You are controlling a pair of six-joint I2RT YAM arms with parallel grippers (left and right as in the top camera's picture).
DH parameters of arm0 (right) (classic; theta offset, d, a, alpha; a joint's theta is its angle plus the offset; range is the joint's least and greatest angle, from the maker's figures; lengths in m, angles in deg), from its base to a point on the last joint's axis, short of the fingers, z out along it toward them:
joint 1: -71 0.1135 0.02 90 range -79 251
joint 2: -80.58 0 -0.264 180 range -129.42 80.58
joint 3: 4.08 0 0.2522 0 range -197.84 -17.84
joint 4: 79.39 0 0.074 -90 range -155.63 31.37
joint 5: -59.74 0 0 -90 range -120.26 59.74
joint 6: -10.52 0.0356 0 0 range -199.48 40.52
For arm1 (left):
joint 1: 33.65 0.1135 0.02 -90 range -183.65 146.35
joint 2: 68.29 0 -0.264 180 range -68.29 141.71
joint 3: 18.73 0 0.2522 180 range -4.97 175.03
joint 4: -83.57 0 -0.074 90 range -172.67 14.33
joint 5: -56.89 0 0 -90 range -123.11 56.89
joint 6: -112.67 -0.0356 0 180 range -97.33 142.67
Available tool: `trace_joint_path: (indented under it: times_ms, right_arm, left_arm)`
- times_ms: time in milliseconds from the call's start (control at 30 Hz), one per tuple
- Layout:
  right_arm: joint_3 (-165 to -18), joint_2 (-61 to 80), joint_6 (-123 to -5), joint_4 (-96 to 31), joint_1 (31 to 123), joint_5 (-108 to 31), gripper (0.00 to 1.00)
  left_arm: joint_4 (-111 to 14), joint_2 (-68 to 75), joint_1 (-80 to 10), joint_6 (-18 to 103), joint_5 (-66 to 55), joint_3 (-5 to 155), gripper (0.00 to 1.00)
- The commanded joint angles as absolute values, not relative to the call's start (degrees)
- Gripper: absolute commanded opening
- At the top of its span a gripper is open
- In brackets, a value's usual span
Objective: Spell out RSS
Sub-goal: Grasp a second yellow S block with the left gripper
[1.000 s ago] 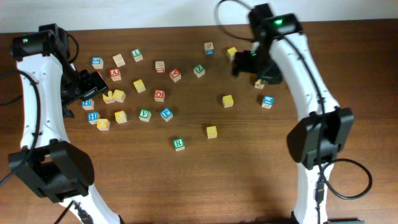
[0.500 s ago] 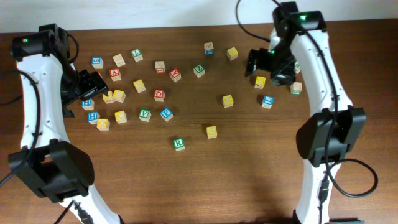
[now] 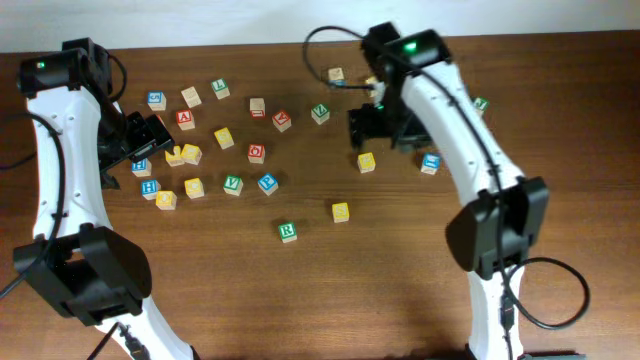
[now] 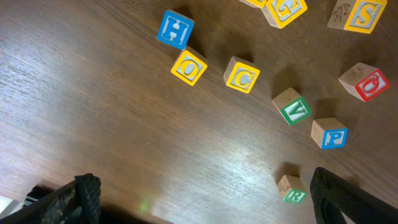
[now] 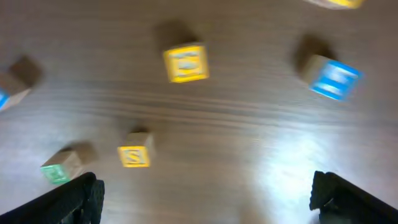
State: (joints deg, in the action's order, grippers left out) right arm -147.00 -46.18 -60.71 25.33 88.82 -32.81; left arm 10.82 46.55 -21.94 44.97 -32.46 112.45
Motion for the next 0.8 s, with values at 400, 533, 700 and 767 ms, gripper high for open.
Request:
trace_joint_path:
  times_ms: [400, 533, 700, 767]
  right_arm:
    - [-148.01, -36.36, -59.25, 28.41, 64.17, -31.08, 0.98]
    - [-148.01, -36.36, -59.25, 28.41, 64.17, -31.08, 0.98]
    - [-148.01, -36.36, -59.25, 28.39, 64.17, -31.08, 0.98]
    - [-148.01, -36.36, -59.25, 28.39, 64.17, -31.08, 0.98]
  left_arm:
    - [-5.66, 51.28, -37.16, 54.48, -32.09, 112.8, 1.0]
    - [-15.74, 57.51, -40.74, 56.82, -37.49, 112.8, 0.9]
    - [-22.75, 64.41, -40.09, 55.14, -47.54, 112.8, 0.89]
    - [-24.39, 65.85, -40.09, 52.12, -47.52, 112.8, 0.88]
